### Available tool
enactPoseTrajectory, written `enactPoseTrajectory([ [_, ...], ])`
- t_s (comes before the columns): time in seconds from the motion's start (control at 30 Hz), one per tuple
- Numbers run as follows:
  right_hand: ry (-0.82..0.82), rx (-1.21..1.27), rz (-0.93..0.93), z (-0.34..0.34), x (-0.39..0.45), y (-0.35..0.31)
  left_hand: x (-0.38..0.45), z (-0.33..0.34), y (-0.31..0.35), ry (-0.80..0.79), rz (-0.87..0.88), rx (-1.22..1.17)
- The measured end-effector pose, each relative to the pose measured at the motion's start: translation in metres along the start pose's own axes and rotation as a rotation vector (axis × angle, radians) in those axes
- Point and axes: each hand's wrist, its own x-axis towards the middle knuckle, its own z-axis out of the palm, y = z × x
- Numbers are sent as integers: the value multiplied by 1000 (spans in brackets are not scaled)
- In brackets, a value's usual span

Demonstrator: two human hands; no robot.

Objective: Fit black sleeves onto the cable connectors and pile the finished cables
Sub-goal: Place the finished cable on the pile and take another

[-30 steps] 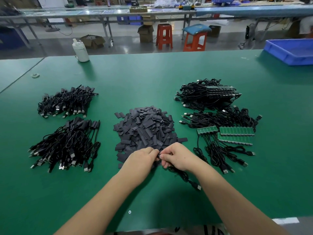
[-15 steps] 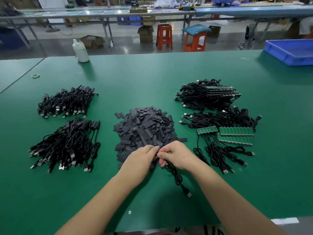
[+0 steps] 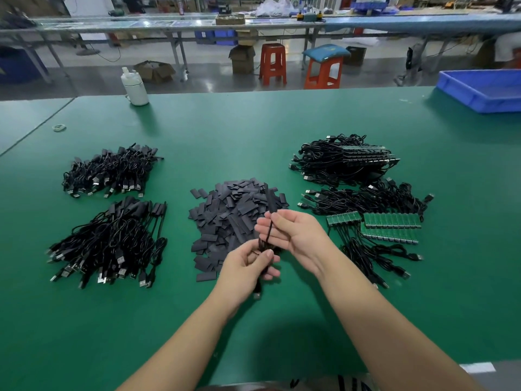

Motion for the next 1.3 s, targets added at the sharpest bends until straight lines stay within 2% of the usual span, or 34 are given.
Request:
enactPoseTrajectory([
  [0.07, 21, -16, -36, 2, 3, 1, 1, -3, 3, 78, 12, 30],
  [0.13, 60, -201, -89, -2, 4, 3, 4, -12, 5, 151, 0, 87],
  [0.17, 103, -438, -132, -7, 6, 3, 5, -20, 7, 187, -9, 142],
  [0.23, 206, -1078, -217, -24, 9, 1, 11, -42, 10, 270, -30, 306],
  [0.3, 306, -1551, -265, -46, 10, -3, 20, -75, 15, 374, -28, 594],
  [0.33, 365, -1698, -272, -59, 12, -5, 24, -94, 17, 431, -16, 758],
  [0.4, 510, -1811, -223, -83, 15, -10, 31, -131, 23, 525, -19, 1008],
  [0.47, 644, -1783, -139, -103, 16, -13, 37, -163, 25, 607, -65, 1144],
  [0.53, 710, -1769, -56, -117, 18, -15, 43, -185, 27, 667, -134, 1230],
  [0.7, 698, -1577, 89, -130, 24, -16, 58, -206, 29, 724, -225, 1312],
  [0.93, 765, -1237, 33, -128, 30, -23, 71, -211, 23, 669, -186, 1546],
  [1.2, 732, -921, 77, -128, 31, -27, 71, -210, 24, 642, -211, 1581],
  [1.3, 687, -801, 27, -124, 32, -31, 72, -196, 27, 673, -7, 1521],
])
